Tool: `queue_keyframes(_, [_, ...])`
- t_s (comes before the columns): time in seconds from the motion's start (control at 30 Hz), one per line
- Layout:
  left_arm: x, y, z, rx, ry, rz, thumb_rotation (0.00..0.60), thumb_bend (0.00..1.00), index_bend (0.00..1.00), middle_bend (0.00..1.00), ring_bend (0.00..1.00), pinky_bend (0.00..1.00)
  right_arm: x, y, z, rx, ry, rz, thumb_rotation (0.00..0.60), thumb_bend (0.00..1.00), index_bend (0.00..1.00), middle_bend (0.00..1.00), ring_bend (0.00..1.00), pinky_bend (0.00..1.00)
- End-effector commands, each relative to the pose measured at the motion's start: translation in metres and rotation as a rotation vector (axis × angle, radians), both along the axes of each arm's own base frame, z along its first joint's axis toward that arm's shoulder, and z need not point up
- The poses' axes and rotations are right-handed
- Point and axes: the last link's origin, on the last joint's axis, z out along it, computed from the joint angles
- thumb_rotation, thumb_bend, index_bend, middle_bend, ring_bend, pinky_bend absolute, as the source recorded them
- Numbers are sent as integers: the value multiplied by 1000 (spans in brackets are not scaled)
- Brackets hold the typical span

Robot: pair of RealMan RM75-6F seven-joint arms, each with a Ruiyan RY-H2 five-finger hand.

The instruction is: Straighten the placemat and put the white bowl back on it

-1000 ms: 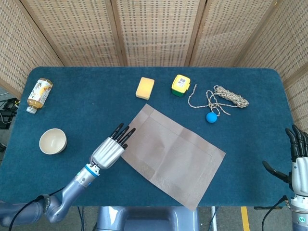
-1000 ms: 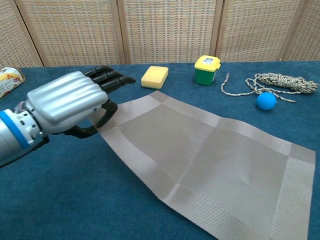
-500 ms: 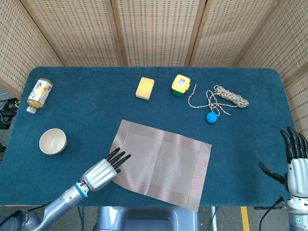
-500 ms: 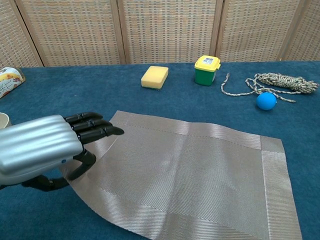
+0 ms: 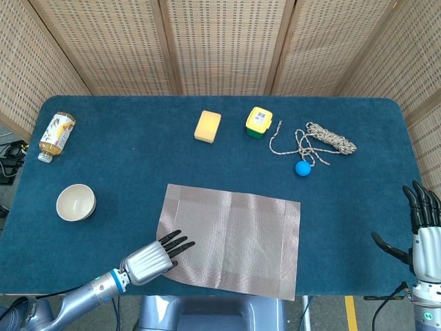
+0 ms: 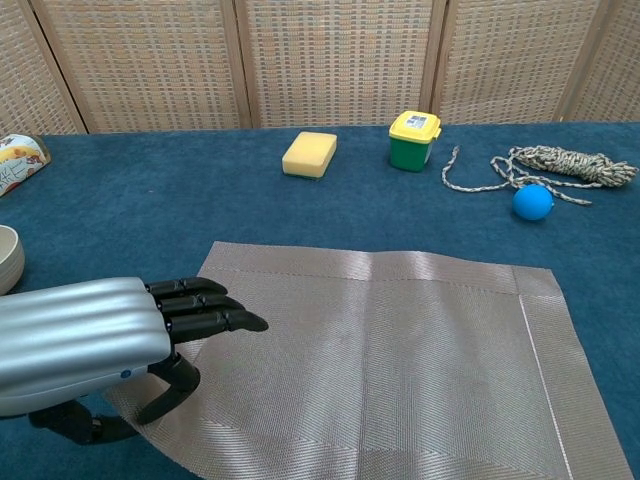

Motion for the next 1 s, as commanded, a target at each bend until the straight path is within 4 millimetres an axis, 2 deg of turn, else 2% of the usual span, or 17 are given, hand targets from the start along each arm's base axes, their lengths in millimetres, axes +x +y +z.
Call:
queue_keyframes(0.03, [1, -1, 0, -37, -12, -4, 600, 552, 589, 0, 0, 0, 0, 0, 0, 0, 0, -1, 600, 251, 54, 0, 0, 0])
queue_keyframes(0.73, [-3, -11, -2, -134, -31, -35, 600, 549, 575, 0, 0, 0, 0, 0, 0, -2, 5, -1, 600, 252, 54, 0, 0, 0])
queue_keyframes(0.83, [-4, -10, -1, -128, -25, -33, 600, 441, 481, 0, 0, 0, 0, 0, 0, -2, 5, -1, 600, 251, 54, 0, 0, 0])
queue_keyframes(0.93, [-5, -9, 0, -126, -22, -24, 600, 227, 302, 0, 0, 0, 1, 1, 0, -3, 5, 1, 600, 251, 54, 0, 0, 0])
queue_keyframes(1.0, [-7, -8, 3, -121, -19, -17, 600, 127, 180, 0, 0, 0, 1, 1, -1, -2, 5, 3, 600, 251, 54, 0, 0, 0])
